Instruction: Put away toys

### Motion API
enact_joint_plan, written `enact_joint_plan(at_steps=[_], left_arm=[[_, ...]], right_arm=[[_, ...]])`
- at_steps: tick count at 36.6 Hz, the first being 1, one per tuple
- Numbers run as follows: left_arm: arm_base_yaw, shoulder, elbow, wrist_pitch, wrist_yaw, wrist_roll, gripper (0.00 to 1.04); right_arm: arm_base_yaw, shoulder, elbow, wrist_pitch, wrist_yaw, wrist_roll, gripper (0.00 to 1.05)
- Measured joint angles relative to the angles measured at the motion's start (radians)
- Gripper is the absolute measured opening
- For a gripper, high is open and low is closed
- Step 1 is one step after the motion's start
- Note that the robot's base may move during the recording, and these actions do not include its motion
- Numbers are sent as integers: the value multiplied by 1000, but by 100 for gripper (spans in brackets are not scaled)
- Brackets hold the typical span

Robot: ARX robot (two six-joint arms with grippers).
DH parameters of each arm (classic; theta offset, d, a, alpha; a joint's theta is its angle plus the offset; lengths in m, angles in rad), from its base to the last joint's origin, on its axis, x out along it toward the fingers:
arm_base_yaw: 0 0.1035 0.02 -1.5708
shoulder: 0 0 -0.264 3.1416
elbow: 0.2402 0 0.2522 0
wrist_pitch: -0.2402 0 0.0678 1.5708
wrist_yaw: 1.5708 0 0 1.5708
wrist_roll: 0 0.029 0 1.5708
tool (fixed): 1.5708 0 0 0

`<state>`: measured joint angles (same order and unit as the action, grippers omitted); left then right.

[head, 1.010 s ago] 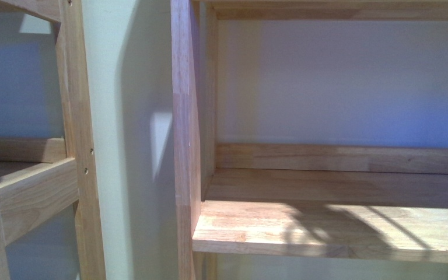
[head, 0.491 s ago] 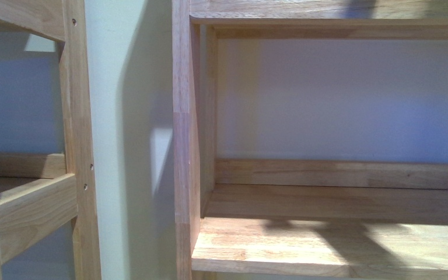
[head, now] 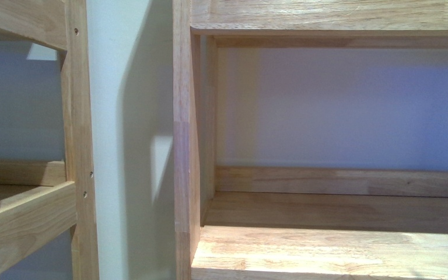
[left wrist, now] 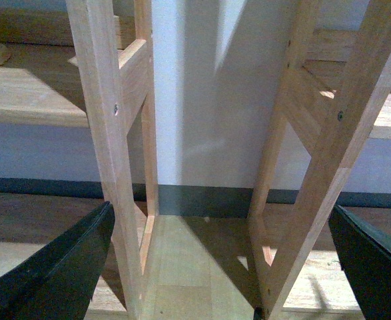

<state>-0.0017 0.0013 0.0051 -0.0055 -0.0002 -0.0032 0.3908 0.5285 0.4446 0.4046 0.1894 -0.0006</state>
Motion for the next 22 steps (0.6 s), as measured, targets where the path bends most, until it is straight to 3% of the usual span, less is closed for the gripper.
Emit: enact_joint_plan(at_steps=[2,4,5,8,22], left_arm=[[0,0,0,0,0,0,99],[0,0,0,0,0,0,99],[0,0,0,0,0,0,99],[0,0,0,0,0,0,99],[0,0,0,0,0,0,99]], right_arm=[[71,-97,-66,-34,108,-28,97],[116,-164,-55,-238,247,-19,87],[111,-195,-56,-329,267,-17,82],[46,-246,-109,-447,228,-10,66],[-178,-370,-257,-436,10,-6,8]])
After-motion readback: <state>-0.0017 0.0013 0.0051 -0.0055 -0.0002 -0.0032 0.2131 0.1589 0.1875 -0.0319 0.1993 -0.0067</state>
